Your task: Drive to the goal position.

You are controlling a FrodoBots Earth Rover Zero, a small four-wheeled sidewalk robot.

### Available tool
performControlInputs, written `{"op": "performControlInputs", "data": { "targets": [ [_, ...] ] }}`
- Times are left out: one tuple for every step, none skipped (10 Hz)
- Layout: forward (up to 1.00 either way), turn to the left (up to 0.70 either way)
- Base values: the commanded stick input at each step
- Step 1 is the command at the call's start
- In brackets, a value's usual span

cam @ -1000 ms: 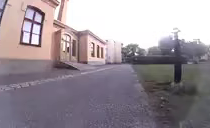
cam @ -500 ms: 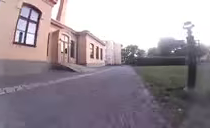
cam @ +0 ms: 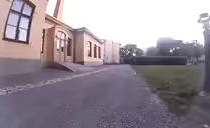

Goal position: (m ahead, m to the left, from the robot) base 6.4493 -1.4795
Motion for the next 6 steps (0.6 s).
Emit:
{"op": "performControlInputs", "data": {
  "targets": [
    [1.00,0.00],
    [1.00,0.00],
    [1.00,0.00],
    [1.00,0.00],
    [1.00,0.00],
    [1.00,0.00]
  ]
}}
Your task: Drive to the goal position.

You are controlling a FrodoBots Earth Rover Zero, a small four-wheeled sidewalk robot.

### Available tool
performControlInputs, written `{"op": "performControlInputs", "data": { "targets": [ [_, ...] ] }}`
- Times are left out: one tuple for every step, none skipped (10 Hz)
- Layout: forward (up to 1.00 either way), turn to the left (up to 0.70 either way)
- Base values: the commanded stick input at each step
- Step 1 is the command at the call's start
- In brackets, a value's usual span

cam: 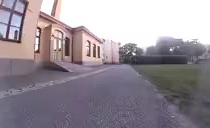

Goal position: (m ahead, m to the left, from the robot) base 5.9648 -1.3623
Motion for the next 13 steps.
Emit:
{"op": "performControlInputs", "data": {
  "targets": [
    [1.00,0.00],
    [1.00,0.00],
    [1.00,0.00],
    [1.00,0.00],
    [1.00,0.00],
    [1.00,0.00],
    [1.00,0.00],
    [1.00,0.00],
    [1.00,-0.05],
    [1.00,-0.22],
    [1.00,-0.27],
    [1.00,-0.27],
    [1.00,-0.17]
  ]
}}
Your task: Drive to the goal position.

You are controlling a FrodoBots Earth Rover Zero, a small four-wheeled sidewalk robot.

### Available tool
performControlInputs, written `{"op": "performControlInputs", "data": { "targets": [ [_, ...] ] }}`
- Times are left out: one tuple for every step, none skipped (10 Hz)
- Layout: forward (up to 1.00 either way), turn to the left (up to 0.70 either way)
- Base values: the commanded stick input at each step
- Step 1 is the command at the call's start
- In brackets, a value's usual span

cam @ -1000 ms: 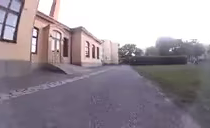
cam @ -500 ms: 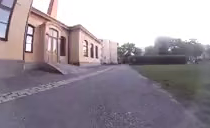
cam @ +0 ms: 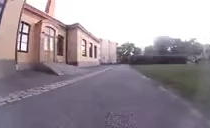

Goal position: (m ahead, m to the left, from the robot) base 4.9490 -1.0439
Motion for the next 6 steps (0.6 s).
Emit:
{"op": "performControlInputs", "data": {
  "targets": [
    [1.00,0.00],
    [1.00,0.00],
    [1.00,0.00],
    [1.00,0.00],
    [1.00,0.00],
    [1.00,0.00]
  ]
}}
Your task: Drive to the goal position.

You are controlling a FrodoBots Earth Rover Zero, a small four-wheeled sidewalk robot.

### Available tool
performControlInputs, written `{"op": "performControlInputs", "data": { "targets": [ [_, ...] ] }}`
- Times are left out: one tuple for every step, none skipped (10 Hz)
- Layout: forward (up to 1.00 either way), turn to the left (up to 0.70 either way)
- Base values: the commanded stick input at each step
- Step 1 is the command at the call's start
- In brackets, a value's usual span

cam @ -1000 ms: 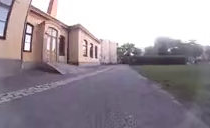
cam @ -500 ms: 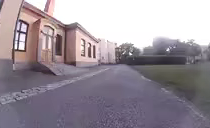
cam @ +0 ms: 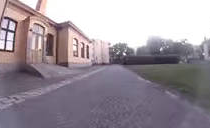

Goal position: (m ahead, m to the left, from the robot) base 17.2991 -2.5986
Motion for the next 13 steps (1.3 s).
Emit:
{"op": "performControlInputs", "data": {
  "targets": [
    [1.00,0.00],
    [1.00,0.00],
    [1.00,0.00],
    [1.00,0.00],
    [1.00,0.00],
    [1.00,0.00],
    [1.00,0.00],
    [1.00,0.00],
    [1.00,0.00],
    [1.00,0.00],
    [1.00,0.00],
    [1.00,0.00],
    [1.00,0.00]
  ]
}}
